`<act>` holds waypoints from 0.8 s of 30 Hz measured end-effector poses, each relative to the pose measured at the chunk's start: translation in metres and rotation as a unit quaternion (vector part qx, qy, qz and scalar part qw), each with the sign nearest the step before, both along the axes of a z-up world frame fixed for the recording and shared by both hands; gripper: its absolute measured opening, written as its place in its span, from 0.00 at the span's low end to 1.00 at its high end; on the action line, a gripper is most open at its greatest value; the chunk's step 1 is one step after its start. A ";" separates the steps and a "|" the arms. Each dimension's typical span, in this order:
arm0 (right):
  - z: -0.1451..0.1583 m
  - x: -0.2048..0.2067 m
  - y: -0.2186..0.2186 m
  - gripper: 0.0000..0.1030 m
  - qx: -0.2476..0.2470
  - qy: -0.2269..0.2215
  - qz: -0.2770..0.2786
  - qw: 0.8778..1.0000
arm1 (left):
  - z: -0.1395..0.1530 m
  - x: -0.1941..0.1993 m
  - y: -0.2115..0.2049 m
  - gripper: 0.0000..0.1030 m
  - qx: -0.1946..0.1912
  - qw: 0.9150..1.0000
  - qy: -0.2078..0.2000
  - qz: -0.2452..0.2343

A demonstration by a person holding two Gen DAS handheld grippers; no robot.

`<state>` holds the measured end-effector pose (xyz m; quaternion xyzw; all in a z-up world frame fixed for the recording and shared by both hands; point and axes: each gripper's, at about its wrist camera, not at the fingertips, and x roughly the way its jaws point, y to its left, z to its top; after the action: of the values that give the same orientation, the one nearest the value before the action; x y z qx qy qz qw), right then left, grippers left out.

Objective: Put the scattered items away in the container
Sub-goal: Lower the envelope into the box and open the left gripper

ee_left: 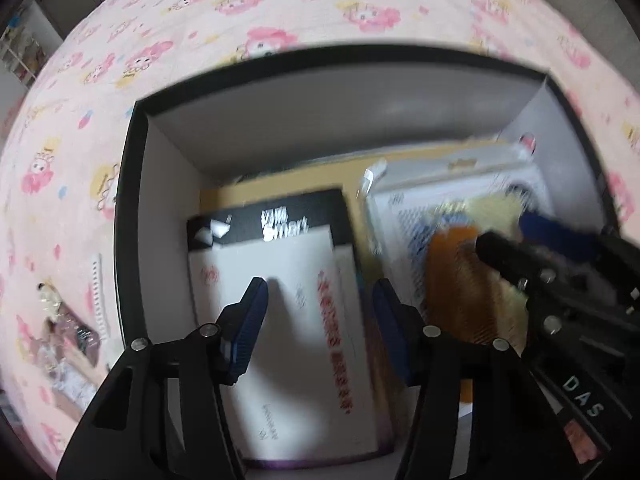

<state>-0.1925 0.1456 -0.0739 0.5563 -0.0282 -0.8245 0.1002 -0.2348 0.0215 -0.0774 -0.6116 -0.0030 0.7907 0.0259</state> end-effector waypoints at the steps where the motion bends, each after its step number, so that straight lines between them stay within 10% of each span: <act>1: 0.000 0.000 0.003 0.37 -0.001 0.001 -0.006 1.000 | 0.000 -0.006 -0.004 0.53 0.016 1.000 0.000 0.010; 9: -0.002 -0.004 0.004 0.37 0.030 0.001 -0.010 1.000 | -0.009 -0.031 -0.018 0.29 0.017 0.999 0.012 0.048; 14: -0.018 -0.012 0.002 0.44 -0.018 -0.063 0.020 0.998 | -0.005 -0.008 -0.024 0.29 0.002 0.998 -0.014 0.054; 24: -0.007 -0.001 0.010 0.44 -0.007 -0.046 0.013 0.999 | 0.001 0.020 -0.031 0.34 0.025 0.998 -0.022 0.051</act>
<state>-0.1935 0.1558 -0.0811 0.5932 -0.0312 -0.7965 0.1133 -0.2145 -0.0095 -0.0768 -0.6268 -0.0548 0.7773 0.0006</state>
